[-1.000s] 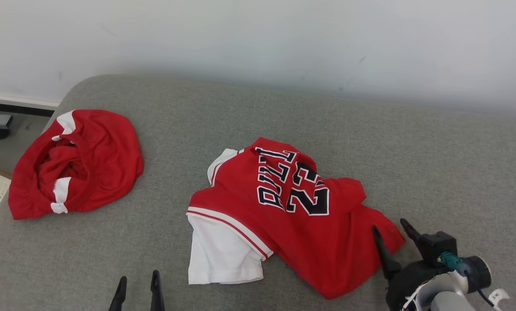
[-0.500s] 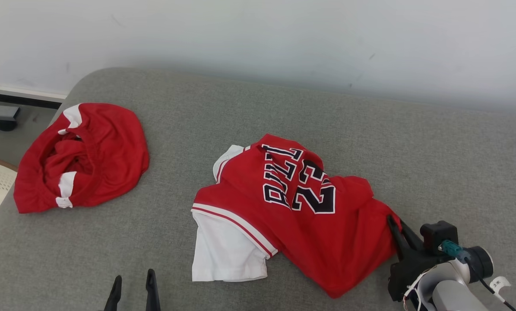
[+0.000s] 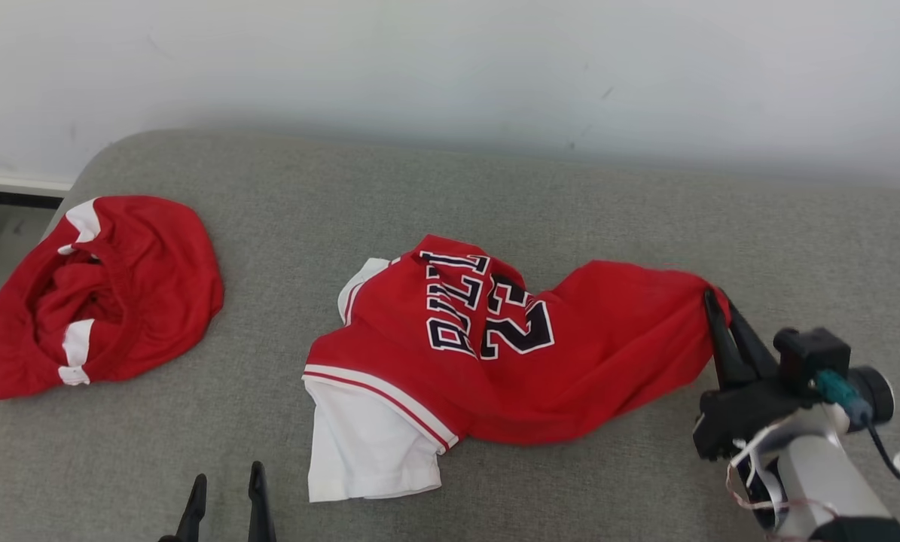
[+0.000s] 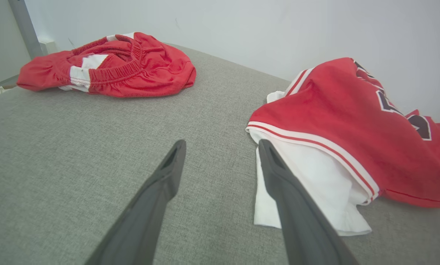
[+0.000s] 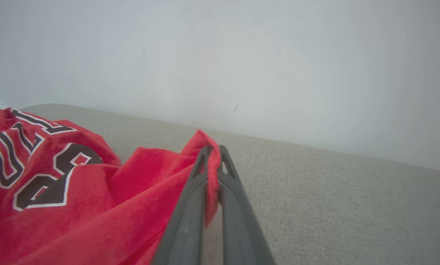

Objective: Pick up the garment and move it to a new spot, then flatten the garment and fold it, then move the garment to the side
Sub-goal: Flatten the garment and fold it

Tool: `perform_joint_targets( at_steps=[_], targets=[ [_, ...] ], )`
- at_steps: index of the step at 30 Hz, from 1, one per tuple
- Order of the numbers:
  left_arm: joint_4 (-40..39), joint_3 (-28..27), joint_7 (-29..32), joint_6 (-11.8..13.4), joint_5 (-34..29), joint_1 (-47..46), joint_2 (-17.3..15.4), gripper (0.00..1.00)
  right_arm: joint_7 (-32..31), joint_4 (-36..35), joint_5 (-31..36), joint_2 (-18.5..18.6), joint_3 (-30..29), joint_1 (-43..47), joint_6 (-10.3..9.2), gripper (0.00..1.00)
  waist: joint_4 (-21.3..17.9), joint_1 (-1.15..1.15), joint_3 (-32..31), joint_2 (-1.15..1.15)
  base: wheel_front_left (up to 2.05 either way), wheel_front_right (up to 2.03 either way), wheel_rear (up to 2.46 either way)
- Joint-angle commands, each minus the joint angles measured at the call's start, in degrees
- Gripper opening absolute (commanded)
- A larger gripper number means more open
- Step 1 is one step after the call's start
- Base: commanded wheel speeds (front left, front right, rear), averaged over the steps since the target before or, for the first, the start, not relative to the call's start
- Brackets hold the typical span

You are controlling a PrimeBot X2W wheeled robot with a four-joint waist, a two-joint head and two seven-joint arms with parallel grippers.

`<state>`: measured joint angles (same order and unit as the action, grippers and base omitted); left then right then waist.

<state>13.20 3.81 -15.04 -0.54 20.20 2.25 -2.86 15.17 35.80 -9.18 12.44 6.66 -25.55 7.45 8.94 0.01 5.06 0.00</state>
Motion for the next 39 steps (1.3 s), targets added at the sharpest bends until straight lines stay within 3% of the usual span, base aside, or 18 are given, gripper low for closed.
perform_joint_targets(
  at_steps=[1, 11, 21, 22, 23, 24, 32, 39],
  targets=[
    [0.28, -0.01, -0.1, -0.14, 0.18, 0.68, -0.04, 1.0, 0.08, -1.03, -0.41, 0.02, -0.11, 2.28, 0.09, 0.0, -0.72, -0.01, -0.72, 0.0, 0.0, 0.0, 0.0],
    [0.89, -0.5, -0.1, -0.44, 0.01, 2.66, -0.06, 1.0, 0.09, -11.74, -4.01, 1.02, -0.87, 18.0, 0.09, 0.0, -2.83, -0.01, -2.79, 0.0, 0.0, 0.0, 0.0],
    [1.93, -1.23, -0.1, -1.2, -0.26, 3.71, -0.05, 1.0, 0.08, -8.68, -6.5, -1.84, 1.08, 22.9, 0.09, 0.0, -5.0, -0.01, -3.25, 0.0, 0.0, 0.0, 0.0],
    [2.08, -1.24, -0.09, -1.33, -0.32, 3.83, -0.05, 1.0, 0.09, -8.94, -6.48, -2.12, 0.71, 22.81, 0.09, 0.22, -5.17, -0.01, -3.44, 0.0, 0.0, 0.0, 0.0],
    [2.22, -1.27, -0.1, -1.37, -0.42, 3.92, -0.04, 1.0, 0.09, -9.36, -6.39, -2.46, 0.33, 22.99, 0.09, 0.92, -5.33, -0.01, -3.64, 0.0, 0.0, 0.0, 0.0],
    [2.35, -1.36, -0.1, -1.35, -0.46, 3.84, -0.05, 1.0, 0.08, -9.81, -6.47, -2.79, 0.04, 23.35, 0.09, 1.0, -5.46, -0.01, -3.87, 0.0, 0.0, 0.0, 0.0],
    [2.07, -2.0, -0.1, -1.53, -1.4, 4.89, -0.04, 1.0, 0.09, -15.69, -3.93, -4.8, -3.85, 27.76, 0.09, 1.0, -6.39, -0.01, -4.95, 0.0, 0.0, 0.0, 0.0],
    [4.02, -1.36, -0.1, -2.04, -1.92, 4.53, -0.04, 1.0, 0.08, -14.46, -2.05, -5.9, -5.33, 29.14, 0.09, 1.0, -6.71, -0.01, -4.66, 0.0, 0.0, 0.0, 0.0]
  ],
)
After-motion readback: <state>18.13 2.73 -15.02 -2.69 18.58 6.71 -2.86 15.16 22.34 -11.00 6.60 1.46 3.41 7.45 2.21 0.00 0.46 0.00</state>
